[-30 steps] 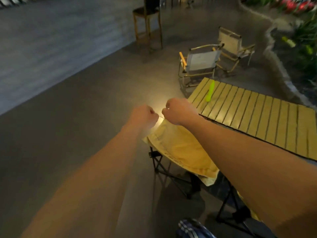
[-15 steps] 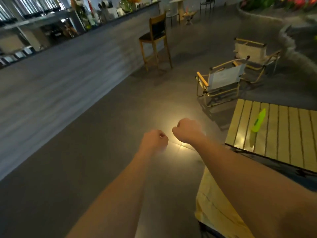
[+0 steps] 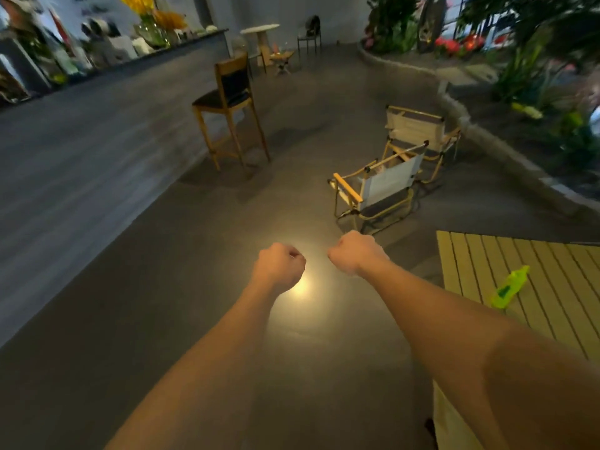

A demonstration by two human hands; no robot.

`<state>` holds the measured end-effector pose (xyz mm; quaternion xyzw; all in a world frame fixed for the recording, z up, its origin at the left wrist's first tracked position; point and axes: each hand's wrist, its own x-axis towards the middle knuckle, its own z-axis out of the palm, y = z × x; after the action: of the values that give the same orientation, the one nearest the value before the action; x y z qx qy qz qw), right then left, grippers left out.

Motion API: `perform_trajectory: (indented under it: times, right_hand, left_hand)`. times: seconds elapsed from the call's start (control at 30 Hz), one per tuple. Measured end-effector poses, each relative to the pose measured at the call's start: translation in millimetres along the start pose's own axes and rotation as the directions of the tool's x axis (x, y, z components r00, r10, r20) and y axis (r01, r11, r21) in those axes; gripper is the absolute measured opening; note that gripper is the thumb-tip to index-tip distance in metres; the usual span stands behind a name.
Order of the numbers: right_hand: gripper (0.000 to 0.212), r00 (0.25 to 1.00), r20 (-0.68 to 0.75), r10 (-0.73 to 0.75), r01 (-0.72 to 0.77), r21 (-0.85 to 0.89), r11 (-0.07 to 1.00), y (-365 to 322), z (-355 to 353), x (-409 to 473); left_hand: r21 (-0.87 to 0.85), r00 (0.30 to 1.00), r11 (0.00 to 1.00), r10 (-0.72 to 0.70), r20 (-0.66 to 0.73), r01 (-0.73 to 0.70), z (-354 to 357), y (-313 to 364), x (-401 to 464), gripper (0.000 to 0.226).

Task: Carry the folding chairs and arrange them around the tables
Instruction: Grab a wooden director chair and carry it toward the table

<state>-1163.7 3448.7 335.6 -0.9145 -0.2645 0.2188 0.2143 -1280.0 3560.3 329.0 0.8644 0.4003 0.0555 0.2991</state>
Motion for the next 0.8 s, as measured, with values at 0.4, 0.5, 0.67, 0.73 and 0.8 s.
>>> perform_trajectory:
  times: [0.4,0.5,0.67,0.73,0.8]
  right_hand:
    - [0.031,0.923,-0.065,0.380,-0.364,0.173,0.915,60,-79,228]
    - [0.031,0.904,-0.027,0.426,-0.410,0.228,0.883,99,-109,301]
    - [0.030,0.872,-0.028,0.489,-0.465,0.264,0.845,145,-184,415]
    - [0.027,0.869,-0.054,0.492,-0.465,0.248,0.850,160,-212,465]
    - [0.027,0.880,-0.041,0.474,-0.454,0.224,0.862,172,-231,510]
  left_hand:
    - [-0.023,0.921,0.975,0.216,0.324,-0.221,66,110,276,0.020]
    - [-0.005,0.899,0.974,0.211,0.383,-0.227,98,156,346,0.023]
    - [0.056,0.870,0.973,0.176,0.460,-0.226,135,233,459,0.025]
    - [0.065,0.865,0.967,0.190,0.465,-0.247,147,269,508,0.026]
    - [0.072,0.860,0.967,0.184,0.475,-0.246,159,296,548,0.028]
